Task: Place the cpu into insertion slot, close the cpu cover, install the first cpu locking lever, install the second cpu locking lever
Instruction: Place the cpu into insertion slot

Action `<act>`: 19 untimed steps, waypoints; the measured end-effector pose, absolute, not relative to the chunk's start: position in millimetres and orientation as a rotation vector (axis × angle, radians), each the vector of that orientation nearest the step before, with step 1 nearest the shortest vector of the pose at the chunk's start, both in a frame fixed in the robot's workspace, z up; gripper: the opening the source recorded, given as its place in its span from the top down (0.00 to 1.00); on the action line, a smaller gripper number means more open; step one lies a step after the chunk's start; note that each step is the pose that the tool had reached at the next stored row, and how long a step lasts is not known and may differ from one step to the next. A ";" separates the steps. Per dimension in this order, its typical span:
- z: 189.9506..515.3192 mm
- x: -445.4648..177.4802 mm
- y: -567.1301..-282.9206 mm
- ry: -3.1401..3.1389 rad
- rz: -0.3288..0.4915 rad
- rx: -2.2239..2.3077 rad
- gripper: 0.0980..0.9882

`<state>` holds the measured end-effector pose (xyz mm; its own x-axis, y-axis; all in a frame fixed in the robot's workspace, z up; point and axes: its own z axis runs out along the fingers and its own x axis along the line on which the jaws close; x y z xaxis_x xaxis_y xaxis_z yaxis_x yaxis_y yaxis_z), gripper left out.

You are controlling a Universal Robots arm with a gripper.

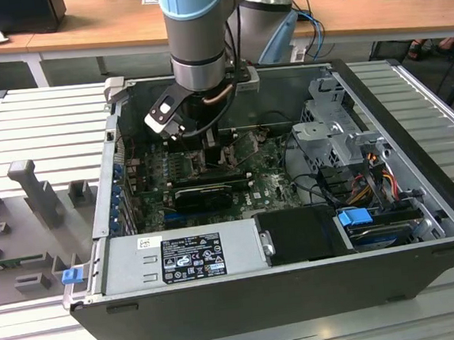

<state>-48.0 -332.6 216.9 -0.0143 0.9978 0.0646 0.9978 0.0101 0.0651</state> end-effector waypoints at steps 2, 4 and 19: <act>214.7 -48.3 -330.7 -2.229 -0.144 -2.209 0.52; 213.0 -48.4 -329.5 -2.217 -0.144 -2.222 0.52; 203.3 -48.0 -327.5 -2.210 -0.143 -2.230 0.50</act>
